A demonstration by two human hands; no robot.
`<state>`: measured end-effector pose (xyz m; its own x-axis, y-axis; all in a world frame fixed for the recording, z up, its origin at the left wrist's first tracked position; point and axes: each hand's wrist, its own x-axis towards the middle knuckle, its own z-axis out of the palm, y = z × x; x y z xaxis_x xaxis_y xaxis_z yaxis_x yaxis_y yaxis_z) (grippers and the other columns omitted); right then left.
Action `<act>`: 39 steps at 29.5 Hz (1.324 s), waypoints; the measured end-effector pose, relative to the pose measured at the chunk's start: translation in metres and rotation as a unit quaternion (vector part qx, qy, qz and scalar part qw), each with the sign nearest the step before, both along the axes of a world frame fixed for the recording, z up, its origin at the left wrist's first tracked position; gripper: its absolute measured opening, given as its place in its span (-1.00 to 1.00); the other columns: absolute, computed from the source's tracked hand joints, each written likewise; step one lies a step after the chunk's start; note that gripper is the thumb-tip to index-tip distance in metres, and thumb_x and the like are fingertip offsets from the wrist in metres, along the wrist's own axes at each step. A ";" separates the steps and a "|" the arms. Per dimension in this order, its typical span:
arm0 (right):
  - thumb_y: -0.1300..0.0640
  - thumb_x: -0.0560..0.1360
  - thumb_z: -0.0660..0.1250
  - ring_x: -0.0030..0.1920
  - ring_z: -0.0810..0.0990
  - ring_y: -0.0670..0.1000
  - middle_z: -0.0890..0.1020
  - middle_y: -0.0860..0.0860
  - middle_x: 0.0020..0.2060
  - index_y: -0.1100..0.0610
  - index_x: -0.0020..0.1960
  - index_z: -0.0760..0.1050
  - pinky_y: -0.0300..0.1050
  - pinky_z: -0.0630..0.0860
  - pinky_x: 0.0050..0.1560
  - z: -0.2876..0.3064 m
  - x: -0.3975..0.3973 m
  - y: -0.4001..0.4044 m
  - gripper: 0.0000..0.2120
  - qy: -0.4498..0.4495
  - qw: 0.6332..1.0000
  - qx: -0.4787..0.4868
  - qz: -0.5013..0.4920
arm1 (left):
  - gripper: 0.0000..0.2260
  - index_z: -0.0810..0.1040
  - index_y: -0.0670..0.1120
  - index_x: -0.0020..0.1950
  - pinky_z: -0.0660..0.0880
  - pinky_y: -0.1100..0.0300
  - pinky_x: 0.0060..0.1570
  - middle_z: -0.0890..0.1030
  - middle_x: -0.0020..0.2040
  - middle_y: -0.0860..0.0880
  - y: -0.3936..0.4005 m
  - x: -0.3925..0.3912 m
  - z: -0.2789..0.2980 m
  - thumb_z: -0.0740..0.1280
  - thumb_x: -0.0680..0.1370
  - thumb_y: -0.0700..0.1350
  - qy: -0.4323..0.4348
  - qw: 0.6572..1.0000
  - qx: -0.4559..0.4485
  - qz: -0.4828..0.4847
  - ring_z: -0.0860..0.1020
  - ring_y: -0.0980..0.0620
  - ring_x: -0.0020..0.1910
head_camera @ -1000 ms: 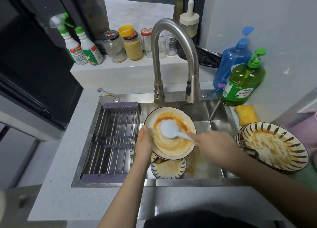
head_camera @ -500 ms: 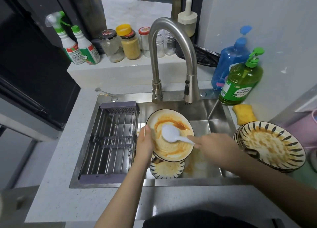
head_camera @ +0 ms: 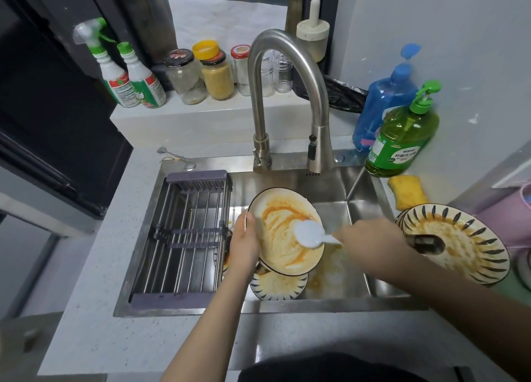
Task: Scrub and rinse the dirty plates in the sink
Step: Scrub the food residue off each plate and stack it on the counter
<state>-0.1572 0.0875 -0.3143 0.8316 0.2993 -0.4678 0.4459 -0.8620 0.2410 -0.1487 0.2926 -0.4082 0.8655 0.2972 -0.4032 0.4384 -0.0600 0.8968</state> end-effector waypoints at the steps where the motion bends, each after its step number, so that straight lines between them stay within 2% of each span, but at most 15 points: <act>1: 0.18 0.56 0.09 -0.27 0.43 -0.02 0.34 -0.07 -0.38 -0.05 0.19 0.47 -0.20 0.15 -0.45 0.000 -0.004 -0.001 -0.70 0.008 1.000 0.009 0.022 | -0.54 0.29 0.00 0.50 0.24 0.12 0.35 0.35 0.45 -0.02 0.001 0.001 0.002 0.06 0.64 0.15 0.002 1.000 -0.011 0.008 0.33 -0.03 0.42; 4: 0.12 0.61 0.10 -0.35 0.39 -0.07 0.33 -0.08 -0.39 -0.10 0.30 0.42 -0.22 0.21 -0.46 0.005 -0.010 0.000 -0.69 0.031 0.996 0.055 0.055 | -0.54 0.25 0.00 0.52 0.24 0.17 0.18 0.35 0.42 0.03 0.009 0.004 0.007 0.04 0.66 0.14 0.027 0.999 -0.038 0.017 0.32 0.01 0.38; 7: 0.04 0.64 0.06 -0.39 0.35 -0.10 0.38 -0.10 -0.36 -0.23 0.41 0.28 -0.21 0.23 -0.44 0.008 -0.010 0.011 -0.63 0.031 0.992 0.114 0.042 | -0.44 0.24 0.02 0.51 0.35 0.14 0.12 0.39 0.39 0.00 0.012 0.004 0.000 0.04 0.60 0.28 0.070 0.993 -0.091 -0.005 0.40 -0.03 0.26; 9: 0.05 0.64 0.05 -0.36 0.41 -0.05 0.43 -0.08 -0.33 -0.25 0.42 0.23 -0.18 0.24 -0.44 0.003 -0.006 0.018 -0.61 -0.004 0.990 0.137 0.036 | -0.25 0.38 -0.05 0.42 0.49 0.11 0.01 0.55 0.24 -0.08 0.009 0.000 -0.001 0.03 0.45 0.43 0.083 0.988 -0.127 -0.032 0.53 -0.05 0.14; 11: 0.11 0.62 0.07 -0.33 0.42 0.01 0.40 -0.06 -0.36 -0.24 0.42 0.21 -0.17 0.22 -0.45 -0.005 0.002 0.021 -0.57 -0.028 0.990 0.138 0.008 | -0.17 0.50 -0.03 0.33 0.54 0.03 0.09 0.64 0.14 -0.09 0.007 -0.001 -0.007 0.05 0.34 0.53 0.079 0.987 -0.124 -0.069 0.59 -0.04 0.12; 13: 0.17 0.58 0.09 -0.31 0.42 0.03 0.41 -0.05 -0.33 -0.22 0.45 0.15 -0.17 0.22 -0.44 -0.011 0.010 0.021 -0.48 -0.035 0.992 0.119 -0.033 | -0.29 0.52 0.11 0.28 0.52 -0.15 0.17 0.65 0.13 -0.05 0.006 -0.003 -0.013 0.13 0.35 0.54 0.074 0.987 -0.111 -0.091 0.61 -0.08 0.14; 15: 0.22 0.56 0.09 -0.29 0.43 0.05 0.40 -0.04 -0.29 -0.19 0.48 0.11 -0.16 0.24 -0.43 -0.017 0.013 0.018 -0.43 -0.051 0.990 0.114 -0.073 | -0.47 0.52 0.14 0.25 0.51 -0.18 0.15 0.67 0.08 -0.04 0.009 -0.002 -0.012 0.17 0.45 0.43 0.071 0.985 -0.126 -0.090 0.61 -0.13 0.11; 17: 0.24 0.55 0.07 -0.30 0.42 0.07 0.39 -0.04 -0.30 -0.16 0.50 0.06 -0.15 0.18 -0.46 -0.021 0.008 0.018 -0.41 -0.068 0.987 0.120 -0.083 | -0.55 0.47 0.06 0.32 0.55 0.03 0.06 0.66 0.07 -0.01 0.011 0.001 -0.010 0.09 0.58 0.28 0.058 0.985 -0.140 -0.081 0.62 -0.01 0.08; 19: 0.23 0.56 0.07 -0.34 0.39 0.06 0.45 -0.02 -0.22 -0.18 0.50 0.03 -0.15 0.13 -0.49 -0.022 -0.003 0.025 -0.40 -0.069 0.986 0.145 -0.051 | -0.58 0.45 0.04 0.32 0.55 0.30 -0.16 0.63 0.01 0.07 0.011 0.004 -0.007 0.00 0.64 0.19 0.044 0.987 -0.121 -0.095 0.63 0.21 -0.09; 22: 0.21 0.58 0.08 -0.35 0.42 0.06 0.49 0.02 -0.04 -0.21 0.51 0.00 -0.16 0.16 -0.49 -0.023 -0.007 0.034 -0.39 -0.076 0.984 0.159 -0.014 | -0.62 0.46 0.03 0.22 0.51 0.38 -0.43 0.63 -0.17 0.09 0.012 0.004 -0.005 -0.03 0.65 0.18 0.051 0.987 -0.115 -0.098 0.60 0.31 -0.39; 24: 0.22 0.58 0.06 -0.21 0.55 0.09 0.49 0.03 -0.02 -0.23 0.51 -0.03 -0.16 0.25 -0.42 -0.030 0.004 0.026 -0.38 -0.098 0.983 0.145 -0.050 | -0.61 0.46 -0.01 0.26 0.57 0.31 -0.30 0.66 -0.08 0.00 0.014 0.005 -0.005 0.01 0.64 0.17 0.052 0.985 -0.132 -0.102 0.66 0.25 -0.24; 27: 0.12 0.61 0.06 -0.03 0.60 0.08 0.51 0.02 0.13 -0.24 0.51 -0.02 -0.14 0.39 -0.24 -0.034 0.016 0.009 -0.44 -0.130 0.981 0.116 -0.085 | -0.52 0.44 -0.06 0.36 0.60 0.08 -0.07 0.65 0.11 -0.09 0.021 0.007 -0.008 0.08 0.61 0.21 0.065 0.982 -0.161 -0.076 0.66 -0.04 0.04; 33: 0.18 0.61 0.07 0.01 0.53 0.06 0.50 -0.01 0.07 -0.24 0.51 0.02 -0.14 0.07 -0.45 -0.033 0.008 0.026 -0.43 -0.125 0.984 0.124 -0.027 | -0.65 0.44 0.11 0.25 0.52 0.19 -0.09 0.59 0.12 0.00 0.016 0.010 -0.001 -0.01 0.65 0.20 0.059 0.991 -0.071 -0.096 0.57 0.10 0.03; 37: 0.17 0.61 0.06 0.02 0.56 0.06 0.51 0.00 0.10 -0.23 0.51 0.02 -0.15 0.33 -0.28 -0.036 0.019 0.012 -0.44 -0.144 0.981 0.114 -0.063 | -0.62 0.45 0.04 0.30 0.46 0.11 0.06 0.57 0.09 0.04 0.020 0.012 0.000 0.00 0.65 0.17 0.050 0.994 -0.072 -0.059 0.53 0.06 0.06; 39: 0.20 0.59 0.06 0.01 0.57 0.03 0.50 -0.03 -0.04 -0.20 0.49 0.10 -0.16 0.32 -0.27 -0.028 0.021 0.001 -0.46 -0.133 0.985 0.071 -0.083 | -0.57 0.40 -0.03 0.40 0.40 0.10 0.12 0.53 0.11 0.03 0.021 0.012 0.001 0.02 0.65 0.16 0.047 0.997 -0.046 -0.026 0.49 0.04 0.08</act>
<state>-0.1359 0.0886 -0.3421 0.9621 0.1950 -0.1906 0.2327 -0.9515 0.2013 -0.1363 0.3137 -0.4069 0.8356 0.2111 -0.5071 0.5197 -0.0048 0.8543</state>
